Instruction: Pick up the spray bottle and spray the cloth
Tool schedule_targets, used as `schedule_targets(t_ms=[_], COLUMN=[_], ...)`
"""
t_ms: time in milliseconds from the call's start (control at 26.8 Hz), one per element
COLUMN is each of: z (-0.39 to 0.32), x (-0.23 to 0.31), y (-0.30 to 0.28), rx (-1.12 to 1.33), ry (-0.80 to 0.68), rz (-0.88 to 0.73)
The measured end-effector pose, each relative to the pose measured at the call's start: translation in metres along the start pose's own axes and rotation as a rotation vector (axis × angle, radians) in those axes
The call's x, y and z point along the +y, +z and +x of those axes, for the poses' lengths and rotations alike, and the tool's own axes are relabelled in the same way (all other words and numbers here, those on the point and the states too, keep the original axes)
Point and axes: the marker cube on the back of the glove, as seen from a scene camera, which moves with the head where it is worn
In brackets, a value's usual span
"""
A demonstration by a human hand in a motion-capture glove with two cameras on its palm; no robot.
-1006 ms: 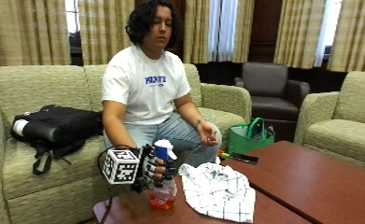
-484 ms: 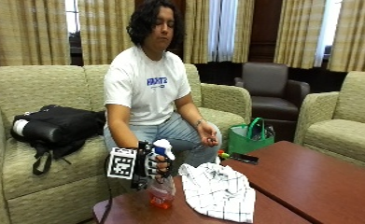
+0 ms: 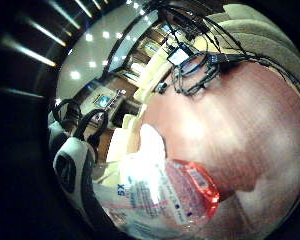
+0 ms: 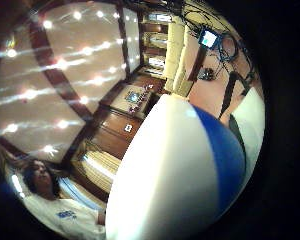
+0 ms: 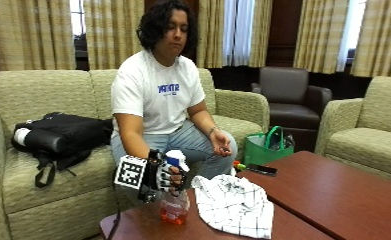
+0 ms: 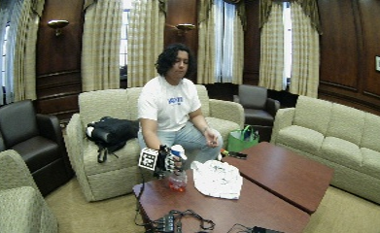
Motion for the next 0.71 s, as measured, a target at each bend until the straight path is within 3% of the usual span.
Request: schedule_targets(t_ms=[112, 298, 708], z=[0.003, -0.001, 0.000], x=[-0.002, -0.015, -0.025], y=[0.004, 0.016, 0.032], rx=[0.003, -0.003, -0.001], ry=[-0.057, 0.003, 0.016], rz=[-0.015, 0.076, 0.072])
